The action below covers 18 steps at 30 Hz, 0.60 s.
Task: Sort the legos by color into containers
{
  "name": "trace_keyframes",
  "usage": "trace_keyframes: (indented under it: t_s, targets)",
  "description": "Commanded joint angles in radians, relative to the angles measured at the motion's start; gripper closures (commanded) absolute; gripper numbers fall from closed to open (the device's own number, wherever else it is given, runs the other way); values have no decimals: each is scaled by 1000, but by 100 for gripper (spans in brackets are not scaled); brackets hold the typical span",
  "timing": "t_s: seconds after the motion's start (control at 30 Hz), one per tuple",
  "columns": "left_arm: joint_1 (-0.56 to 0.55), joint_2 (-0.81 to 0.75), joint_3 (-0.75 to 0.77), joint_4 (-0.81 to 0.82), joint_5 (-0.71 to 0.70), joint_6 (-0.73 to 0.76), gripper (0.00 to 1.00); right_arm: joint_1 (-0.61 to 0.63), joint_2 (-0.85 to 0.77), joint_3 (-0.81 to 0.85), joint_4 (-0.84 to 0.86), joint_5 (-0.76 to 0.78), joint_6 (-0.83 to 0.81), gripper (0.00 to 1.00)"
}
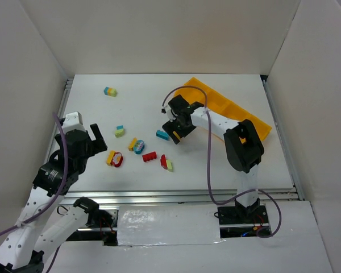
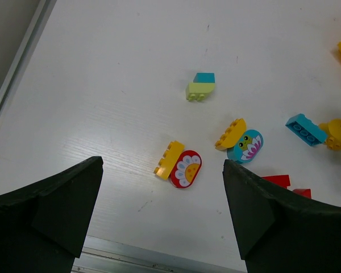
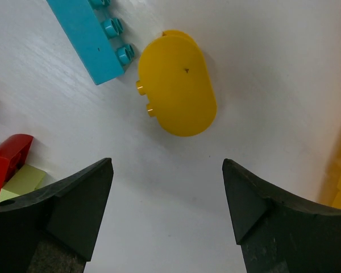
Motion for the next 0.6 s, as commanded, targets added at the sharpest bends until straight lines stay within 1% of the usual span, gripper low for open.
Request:
trace_keyframes:
  t_s: [0.0,0.07,0.2,0.3,0.37,0.47,0.57]
  targets:
    - [7,0,0,54,31,27,1,-1,-45,11,61,12,-114,15]
    - [7,4,-2,57,40,31,0,-1,-19,31,52,11,-140,15]
    - [7,4,-2,63,59,39,0,-1,39,103,23,-68,-195,15]
    - [7,1,-5,66,65,40,0,0,99,145,6,-37,-211,15]
    - [7,-2,-6,69,74,45,0,-3,103,137,48,-22,-228,15]
    - [9,-2,-8,75,90,53,1,-1,116,139,62,-34,-248,15]
    - [7,7,-5,75,97,54,0,-1,156,174,49,-26,-255,16]
